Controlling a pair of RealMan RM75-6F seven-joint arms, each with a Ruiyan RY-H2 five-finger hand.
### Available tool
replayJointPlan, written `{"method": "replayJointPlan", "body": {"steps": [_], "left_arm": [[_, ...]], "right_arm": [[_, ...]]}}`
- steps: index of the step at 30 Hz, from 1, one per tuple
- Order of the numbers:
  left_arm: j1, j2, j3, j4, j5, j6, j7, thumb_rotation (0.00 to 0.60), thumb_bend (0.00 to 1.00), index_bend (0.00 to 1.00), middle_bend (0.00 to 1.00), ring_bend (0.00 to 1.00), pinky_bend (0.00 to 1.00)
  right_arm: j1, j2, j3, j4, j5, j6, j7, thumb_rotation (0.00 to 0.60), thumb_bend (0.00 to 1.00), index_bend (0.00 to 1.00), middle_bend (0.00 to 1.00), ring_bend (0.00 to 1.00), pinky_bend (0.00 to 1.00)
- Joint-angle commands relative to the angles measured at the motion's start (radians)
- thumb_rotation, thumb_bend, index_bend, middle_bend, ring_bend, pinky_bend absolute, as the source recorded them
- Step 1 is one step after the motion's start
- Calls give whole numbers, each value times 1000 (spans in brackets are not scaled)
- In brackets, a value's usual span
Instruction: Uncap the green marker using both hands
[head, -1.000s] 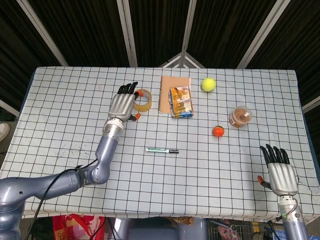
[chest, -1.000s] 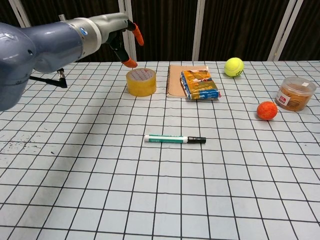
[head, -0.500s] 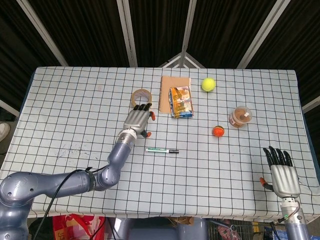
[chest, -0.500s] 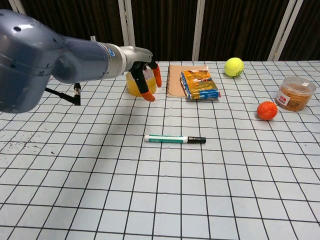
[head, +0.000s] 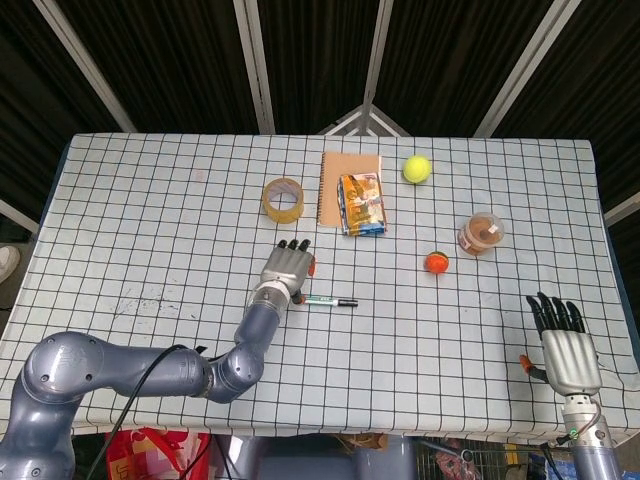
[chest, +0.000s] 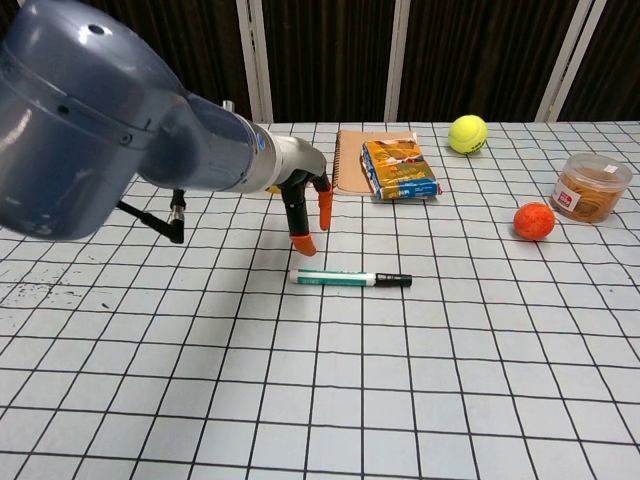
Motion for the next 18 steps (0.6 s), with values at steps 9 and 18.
{"method": "replayJointPlan", "body": {"steps": [9,18], "left_arm": [[20,-142,68,109,170,48,-44,600,384,427,0,0,0],[42,-200,59,179,269,13,-94,600,392,469,3,0,0]], "right_arm": [[-10,-19,-6,48,-4,0,42,600,250,80,67,33,48],[-13,-20,-5,65,-2,-4,60,600,250,80,67,33,47]]}}
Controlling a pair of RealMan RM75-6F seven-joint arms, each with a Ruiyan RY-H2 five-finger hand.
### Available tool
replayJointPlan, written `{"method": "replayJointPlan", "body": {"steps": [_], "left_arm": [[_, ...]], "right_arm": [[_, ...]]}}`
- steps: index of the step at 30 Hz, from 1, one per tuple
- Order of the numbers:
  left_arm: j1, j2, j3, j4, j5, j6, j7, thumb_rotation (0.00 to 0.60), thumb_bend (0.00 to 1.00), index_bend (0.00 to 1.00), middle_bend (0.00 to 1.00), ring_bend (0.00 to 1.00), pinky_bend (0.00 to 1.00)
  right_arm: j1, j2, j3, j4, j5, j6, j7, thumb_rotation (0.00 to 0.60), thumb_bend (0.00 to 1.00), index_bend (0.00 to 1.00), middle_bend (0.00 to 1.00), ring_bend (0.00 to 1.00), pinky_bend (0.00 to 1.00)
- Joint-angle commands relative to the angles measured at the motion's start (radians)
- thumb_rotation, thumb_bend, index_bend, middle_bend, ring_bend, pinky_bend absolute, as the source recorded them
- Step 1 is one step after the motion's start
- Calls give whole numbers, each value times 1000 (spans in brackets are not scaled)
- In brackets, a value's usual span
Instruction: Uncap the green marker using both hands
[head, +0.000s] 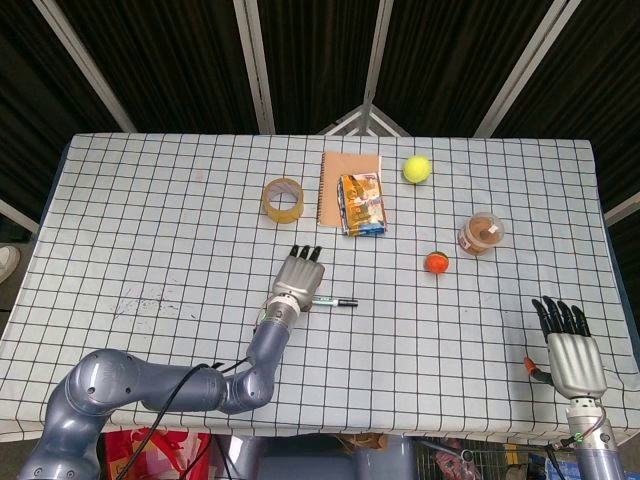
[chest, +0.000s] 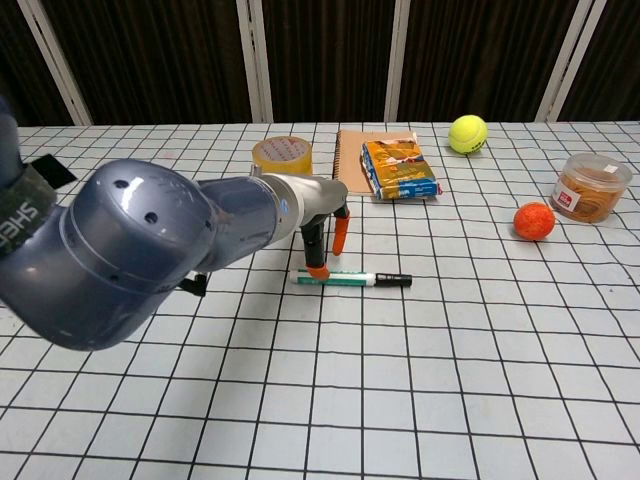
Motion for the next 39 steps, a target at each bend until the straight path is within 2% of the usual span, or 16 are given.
{"method": "replayJointPlan", "body": {"steps": [1,16,39], "left_arm": [[9,-19,1,24,23,-12,-9,600,392,475,7,0,0],[27,-43,-12,10,49,8,21,600,393,505,40,0,0],[52,-89,-38,72,86,4,48,600,420,535,71,0,0]], "right_arm": [[0,-3,-1,7,1,-4,5,600,250,80,67,33,47],[0,-17,-1,37,0,-15,27,600,250,80,67,33,47],[-4,-29,0,66,4,-28,45,600,250,80,67,33,48]]}}
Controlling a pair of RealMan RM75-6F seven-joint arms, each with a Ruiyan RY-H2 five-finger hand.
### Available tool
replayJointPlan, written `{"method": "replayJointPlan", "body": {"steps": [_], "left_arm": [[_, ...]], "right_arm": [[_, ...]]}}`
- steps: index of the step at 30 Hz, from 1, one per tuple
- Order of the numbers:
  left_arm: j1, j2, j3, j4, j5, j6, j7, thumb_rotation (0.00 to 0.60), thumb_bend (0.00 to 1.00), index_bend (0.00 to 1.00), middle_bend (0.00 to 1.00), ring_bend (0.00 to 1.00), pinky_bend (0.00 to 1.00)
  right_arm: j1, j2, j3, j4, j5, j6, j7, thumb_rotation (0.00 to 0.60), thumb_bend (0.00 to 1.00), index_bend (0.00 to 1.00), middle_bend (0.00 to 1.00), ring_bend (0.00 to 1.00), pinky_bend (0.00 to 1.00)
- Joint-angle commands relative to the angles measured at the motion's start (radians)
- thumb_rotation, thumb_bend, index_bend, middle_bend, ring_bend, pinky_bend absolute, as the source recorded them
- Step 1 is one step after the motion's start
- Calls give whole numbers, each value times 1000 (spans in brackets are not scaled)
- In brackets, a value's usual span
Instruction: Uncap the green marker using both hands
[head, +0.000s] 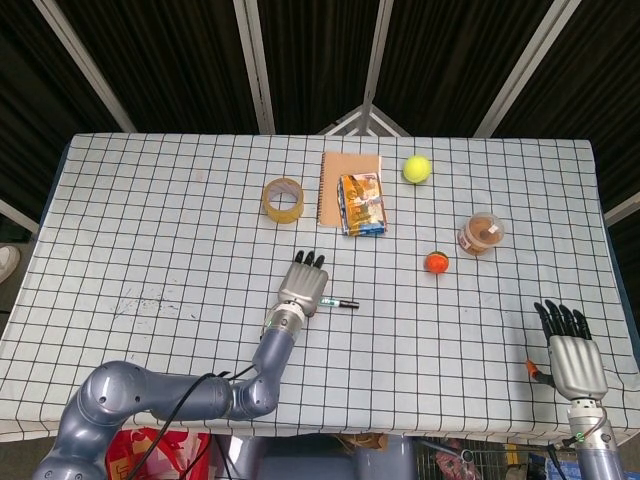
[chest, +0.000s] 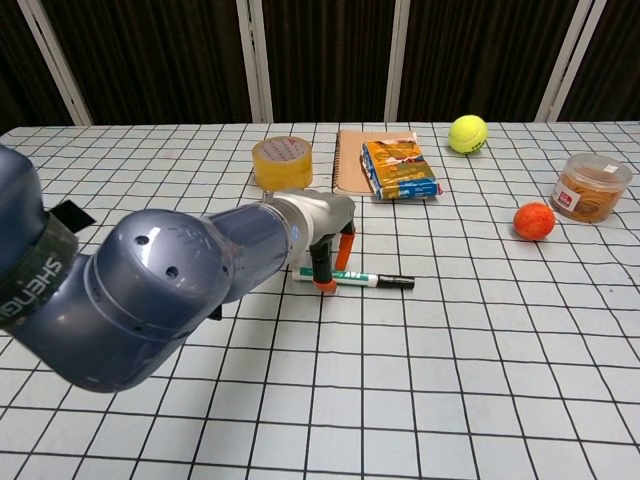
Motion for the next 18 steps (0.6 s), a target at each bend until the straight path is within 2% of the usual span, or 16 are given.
{"method": "replayJointPlan", "body": {"steps": [1,9,18], "left_arm": [[2,-5,-2,7,2,-6,4,600,420,535,71,0,0],[12,-14,-12,21,17,-15,0,600,446,547,83,0,0],[34,-12,-25,16,68,2,-36,600,496,605,125,0,0]], "right_arm": [[0,-1,0,1,0,0,0,600,250,80,67,33,48],[-4,-1,0,4,2,0,3,600,250,80,67,33,48],[-4,-4,0,11,0,-2,5,600,250,80,67,34,48]]}}
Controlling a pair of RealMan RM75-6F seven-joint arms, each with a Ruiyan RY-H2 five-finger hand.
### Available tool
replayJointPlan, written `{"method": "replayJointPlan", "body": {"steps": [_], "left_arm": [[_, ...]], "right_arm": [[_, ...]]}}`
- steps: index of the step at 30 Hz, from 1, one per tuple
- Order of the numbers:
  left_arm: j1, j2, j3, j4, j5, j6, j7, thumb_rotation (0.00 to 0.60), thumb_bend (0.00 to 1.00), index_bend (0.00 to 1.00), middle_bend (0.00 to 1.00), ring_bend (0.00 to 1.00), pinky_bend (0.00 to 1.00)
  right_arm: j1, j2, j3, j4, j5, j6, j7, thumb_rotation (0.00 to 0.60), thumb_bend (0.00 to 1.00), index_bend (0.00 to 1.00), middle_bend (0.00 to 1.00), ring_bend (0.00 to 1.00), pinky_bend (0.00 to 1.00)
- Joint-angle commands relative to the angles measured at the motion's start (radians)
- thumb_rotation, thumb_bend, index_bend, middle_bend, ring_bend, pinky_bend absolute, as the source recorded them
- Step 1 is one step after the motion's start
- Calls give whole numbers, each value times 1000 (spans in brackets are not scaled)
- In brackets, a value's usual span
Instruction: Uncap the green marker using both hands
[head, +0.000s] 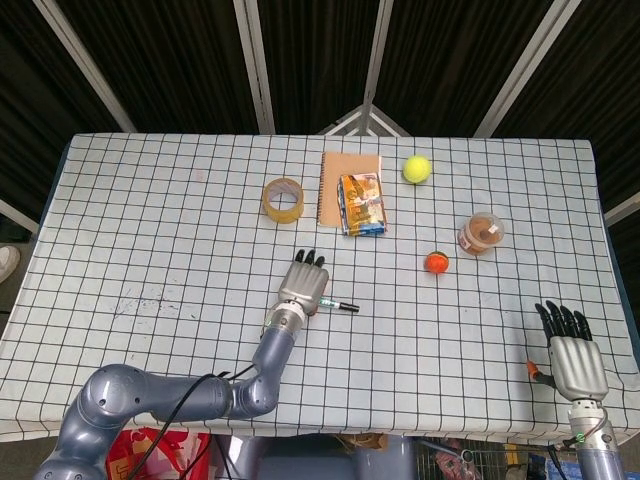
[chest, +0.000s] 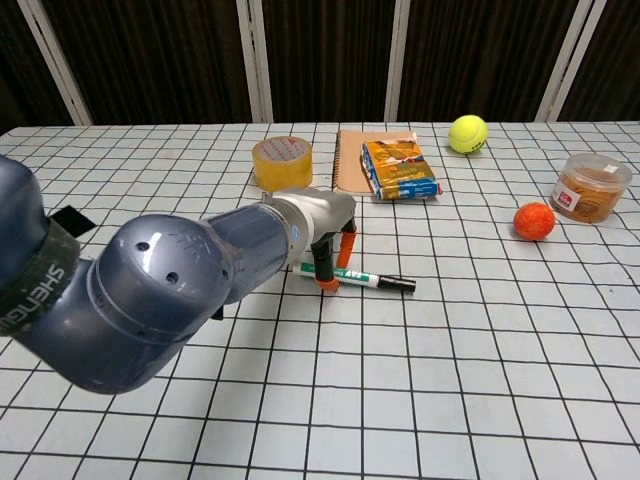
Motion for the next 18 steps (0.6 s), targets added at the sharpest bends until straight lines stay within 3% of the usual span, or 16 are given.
{"method": "replayJointPlan", "body": {"steps": [1,12,18], "left_arm": [[9,3,-7,-4,15,9,-12,600,502,608,128,0,0],[29,17,-50,-1,4,-2,-42,600,525,622,140,0,0],[27,27,-92,8,19,12,-70,600,524,622,141,0,0]], "right_arm": [[0,0,1,0,0,0,0,600,250,80,67,34,48],[5,6,4,-12,-5,-1,-8,600,250,88,67,33,47],[26,18,32,-75,-20,11,14,600,250,166,67,33,48]]}}
